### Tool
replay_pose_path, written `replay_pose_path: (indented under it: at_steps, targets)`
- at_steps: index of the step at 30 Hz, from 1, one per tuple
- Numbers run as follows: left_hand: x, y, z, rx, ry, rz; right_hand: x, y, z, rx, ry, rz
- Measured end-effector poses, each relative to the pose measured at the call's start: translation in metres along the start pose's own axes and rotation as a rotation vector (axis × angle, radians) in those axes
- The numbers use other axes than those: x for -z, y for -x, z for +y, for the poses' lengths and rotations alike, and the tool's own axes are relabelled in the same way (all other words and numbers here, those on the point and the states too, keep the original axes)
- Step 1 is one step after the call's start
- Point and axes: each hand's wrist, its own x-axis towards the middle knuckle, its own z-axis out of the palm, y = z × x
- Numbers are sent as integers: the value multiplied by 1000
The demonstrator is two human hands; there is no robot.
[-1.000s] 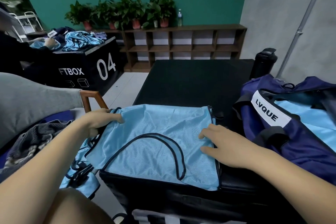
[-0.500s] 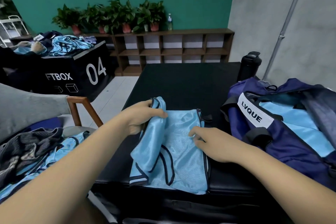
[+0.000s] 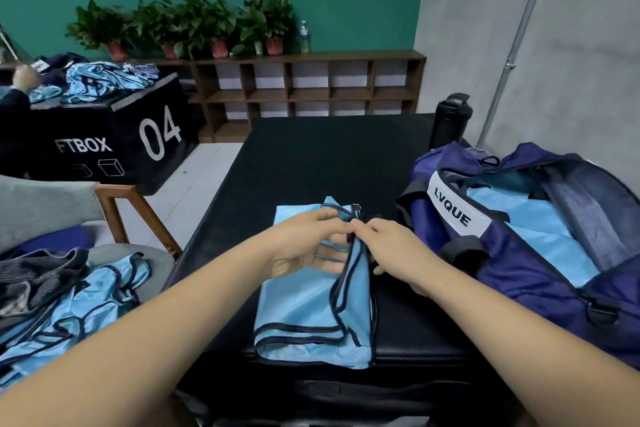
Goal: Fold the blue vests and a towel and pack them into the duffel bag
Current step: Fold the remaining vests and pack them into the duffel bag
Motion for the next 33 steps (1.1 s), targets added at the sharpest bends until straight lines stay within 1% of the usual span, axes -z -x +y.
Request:
replay_pose_path:
  at_steps: [1, 3, 5, 7, 10, 12, 16, 19, 22, 24, 25, 28, 29, 33]
  targets:
    - [0, 3, -1, -7, 8, -9, 1, 0, -1, -18, -12, 37]
    - [1, 7, -4, 6, -28, -20, 4, 1, -2, -14, 50, 90]
    - [4, 11, -7, 21, -91, -29, 6, 2, -1, -14, 139, 81]
    - [7, 17, -13, -4, -237, -29, 5, 3, 1, -30, 183, 30]
    - [17, 33, -21, -119, -612, -1, 5, 5, 3, -31, 227, 4]
    - [26, 46, -26, -188, -817, -38, 4, 6, 3, -22, 248, -10]
    - [42, 66, -32, -243, -1009, -138, 1, 9, 4, -21, 265, -31]
    - [50, 74, -40, -227, -1124, -153, -1, 10, 3, 2, 325, -59]
    - [55, 80, -51, -231, -1192, -155, -2, 6, 3, 16, 371, -48]
    - [59, 84, -51, -235, -1188, -146, -2, 5, 3, 3, 308, -24]
    - [61, 87, -49, -225, -1169, -139, -1, 5, 2, -10, 233, -17]
    - [70, 95, -39, -202, -1135, -123, 2, 5, -1, -91, -139, -85]
    - [74, 98, -36, -187, -1134, -130, 2, 4, 0, -116, -217, -118]
    - [85, 104, -36, -51, -1159, -225, -6, 8, 5, -199, -275, -233]
